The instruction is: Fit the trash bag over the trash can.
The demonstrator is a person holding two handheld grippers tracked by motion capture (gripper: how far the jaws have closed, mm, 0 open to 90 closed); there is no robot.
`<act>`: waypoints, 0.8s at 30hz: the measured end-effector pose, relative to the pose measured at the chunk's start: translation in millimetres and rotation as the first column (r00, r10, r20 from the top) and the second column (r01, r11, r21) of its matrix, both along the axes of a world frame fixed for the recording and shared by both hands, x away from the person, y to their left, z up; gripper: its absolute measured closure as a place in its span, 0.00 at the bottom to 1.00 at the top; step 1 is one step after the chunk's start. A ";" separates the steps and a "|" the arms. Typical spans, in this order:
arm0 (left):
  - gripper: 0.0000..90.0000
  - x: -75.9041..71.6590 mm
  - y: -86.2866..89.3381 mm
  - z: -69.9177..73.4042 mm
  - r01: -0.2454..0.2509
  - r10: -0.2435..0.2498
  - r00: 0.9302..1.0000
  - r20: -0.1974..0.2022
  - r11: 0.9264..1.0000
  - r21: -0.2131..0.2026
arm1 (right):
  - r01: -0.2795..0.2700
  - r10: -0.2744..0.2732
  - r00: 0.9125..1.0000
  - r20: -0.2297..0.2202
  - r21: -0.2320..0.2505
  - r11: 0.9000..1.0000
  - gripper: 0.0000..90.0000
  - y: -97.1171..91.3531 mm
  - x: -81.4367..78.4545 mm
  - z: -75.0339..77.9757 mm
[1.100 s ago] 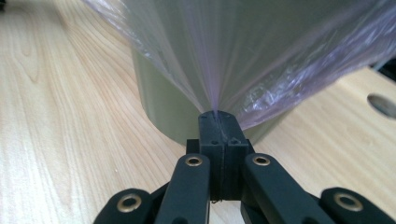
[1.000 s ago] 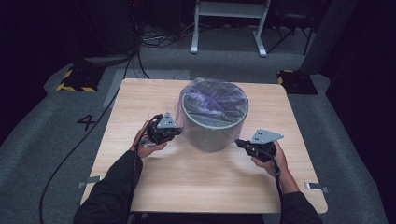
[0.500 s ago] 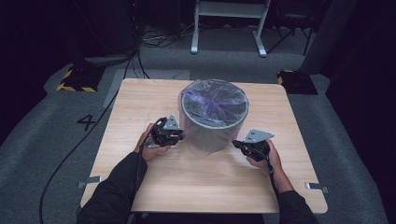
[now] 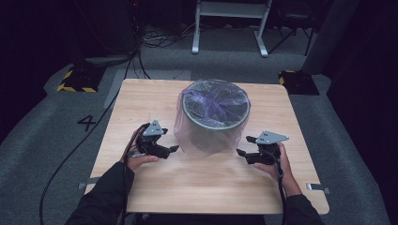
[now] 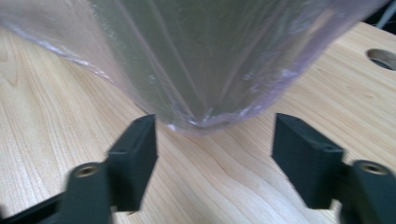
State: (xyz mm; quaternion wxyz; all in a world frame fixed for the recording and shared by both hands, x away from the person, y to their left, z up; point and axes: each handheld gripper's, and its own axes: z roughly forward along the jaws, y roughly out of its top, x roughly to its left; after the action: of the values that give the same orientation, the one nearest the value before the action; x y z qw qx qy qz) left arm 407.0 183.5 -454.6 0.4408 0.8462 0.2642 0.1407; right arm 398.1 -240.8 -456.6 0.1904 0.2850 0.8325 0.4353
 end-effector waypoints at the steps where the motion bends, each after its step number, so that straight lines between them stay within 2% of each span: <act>1: 0.17 -3.6 2.0 -1.0 -0.001 0.001 1.000 0.005 1.000 0.000 | 0.009 -0.009 1.000 0.000 0.007 1.000 0.29 -1.4 -1.1 0.7; 2: 0.17 -8.5 5.1 -2.5 -0.002 0.002 1.000 0.006 1.000 0.017 | 0.017 -0.017 1.000 0.000 0.017 1.000 0.28 -2.9 -2.0 1.4; 5: 0.17 -16.5 11.2 -6.4 -0.023 0.023 1.000 0.001 0.999 0.031 | 0.023 -0.024 1.000 0.003 0.052 0.998 0.24 -9.3 -5.3 6.4; 8: 0.17 -24.3 16.8 -15.6 -0.043 0.043 0.999 -0.013 0.998 0.040 | 0.069 -0.071 0.997 0.026 0.077 0.995 0.23 -14.6 -9.5 13.8; 9: 0.17 -25.6 17.4 -18.4 -0.051 0.052 0.999 -0.015 0.997 0.055 | 0.074 -0.077 0.997 0.027 0.096 0.993 0.24 -15.5 -11.9 15.8; 12: 0.17 -31.5 18.0 -26.1 -0.064 0.067 0.997 -0.036 0.994 0.089 | 0.066 -0.070 0.997 0.041 0.088 0.994 0.23 -13.6 -16.3 19.7; 13: 0.17 -33.6 18.4 -27.4 -0.061 0.065 0.997 -0.038 0.994 0.090 | 0.059 -0.065 0.996 0.060 0.092 0.994 0.23 -12.0 -19.1 24.7; 14: 0.17 -35.7 18.5 -29.1 -0.056 0.060 0.997 -0.050 0.995 0.080 | 0.059 -0.065 0.996 0.060 0.092 0.994 0.23 -12.0 -19.1 24.7; 15: 0.17 -37.4 18.5 -30.8 -0.049 0.055 0.997 -0.059 0.995 0.085 | 0.052 -0.060 0.995 0.073 0.113 0.992 0.23 -10.8 -21.0 29.0; 17: 0.17 -40.9 17.4 -34.0 -0.042 0.050 0.997 -0.066 0.993 0.110 | 0.044 -0.053 0.996 0.075 0.119 0.992 0.22 -10.1 -21.4 30.6; 20: 0.17 -44.6 16.4 -35.7 -0.033 0.042 0.996 -0.078 0.992 0.118 | 0.050 -0.059 0.993 0.102 0.083 0.995 0.23 -8.2 -22.7 38.8; 24: 0.17 -49.3 14.3 -38.3 -0.019 0.030 0.996 -0.078 0.991 0.131 | 0.060 -0.074 0.991 0.115 0.114 0.992 0.23 -10.5 -22.6 50.1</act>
State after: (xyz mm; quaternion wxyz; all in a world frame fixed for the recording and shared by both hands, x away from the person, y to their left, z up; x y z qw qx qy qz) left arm 357.7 197.7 -493.0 0.3718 0.8749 0.2824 0.1290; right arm 375.5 -251.4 -406.5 0.2379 0.2965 0.7843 0.4903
